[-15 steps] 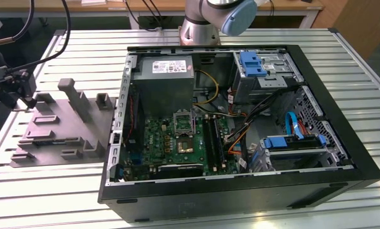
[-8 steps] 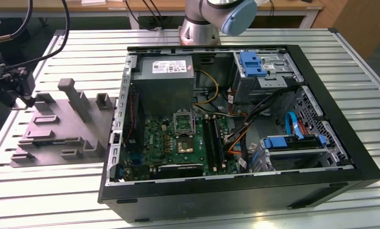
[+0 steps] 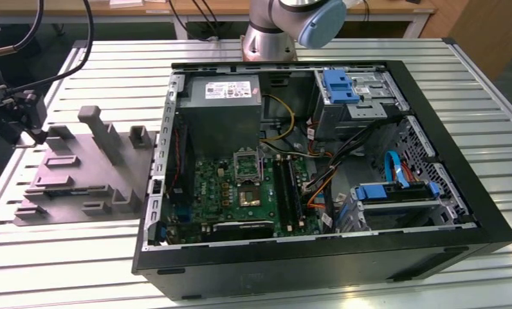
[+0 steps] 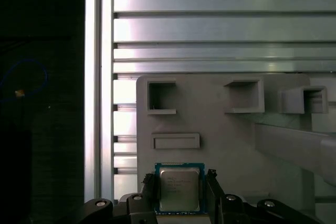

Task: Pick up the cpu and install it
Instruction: 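Pick up the cpu and move it towards the insertion slot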

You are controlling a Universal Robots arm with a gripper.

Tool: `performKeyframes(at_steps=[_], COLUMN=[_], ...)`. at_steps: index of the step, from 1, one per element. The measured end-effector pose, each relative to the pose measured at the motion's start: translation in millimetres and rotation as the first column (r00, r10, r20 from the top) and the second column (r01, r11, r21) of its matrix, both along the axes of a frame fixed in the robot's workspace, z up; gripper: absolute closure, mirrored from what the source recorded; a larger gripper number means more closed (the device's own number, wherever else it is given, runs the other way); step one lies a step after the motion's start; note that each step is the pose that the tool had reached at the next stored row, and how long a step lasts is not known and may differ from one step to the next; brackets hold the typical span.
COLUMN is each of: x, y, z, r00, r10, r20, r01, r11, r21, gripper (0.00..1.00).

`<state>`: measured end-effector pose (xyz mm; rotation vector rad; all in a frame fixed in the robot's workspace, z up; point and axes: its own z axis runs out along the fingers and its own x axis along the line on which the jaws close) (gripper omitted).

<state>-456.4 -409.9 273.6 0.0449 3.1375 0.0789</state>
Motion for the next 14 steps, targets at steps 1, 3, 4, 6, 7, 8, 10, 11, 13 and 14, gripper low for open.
performKeyframes(at_steps=[1, 3, 4, 6, 7, 8, 10, 11, 13, 14], x=[0.0, 0.0, 0.0, 0.0, 0.0, 0.0, 0.0, 0.0, 0.0, 0.0], y=[0.0, 0.0, 0.0, 0.0, 0.0, 0.0, 0.0, 0.0, 0.0, 0.0], z=[0.1, 0.6, 1.1, 1.7, 2.0, 2.4, 3.1, 3.4, 4.3, 4.7], r00=[1.0000, 1.0000, 1.0000, 1.0000, 1.0000, 1.0000, 1.0000, 1.0000, 1.0000, 1.0000], r10=[0.000, 0.000, 0.000, 0.000, 0.000, 0.000, 0.000, 0.000, 0.000, 0.000], r20=[0.0000, -0.0002, -0.0003, 0.0000, 0.0000, -0.0001, 0.0000, 0.0000, -0.0001, 0.0001], r01=[0.000, 0.000, 0.000, 0.000, 0.000, 0.000, 0.000, 0.000, 0.000, 0.000], r11=[1.0000, 1.0000, 1.0000, 1.0000, 1.0000, 1.0000, 1.0000, 1.0000, 1.0000, 1.0000], r21=[0.0000, -0.0001, -0.0002, 0.0000, 0.0000, -0.0001, -0.0002, -0.0002, -0.0004, -0.0005], gripper=[0.53, 0.53, 0.53, 0.53, 0.53, 0.53, 0.53, 0.53, 0.53, 0.53])
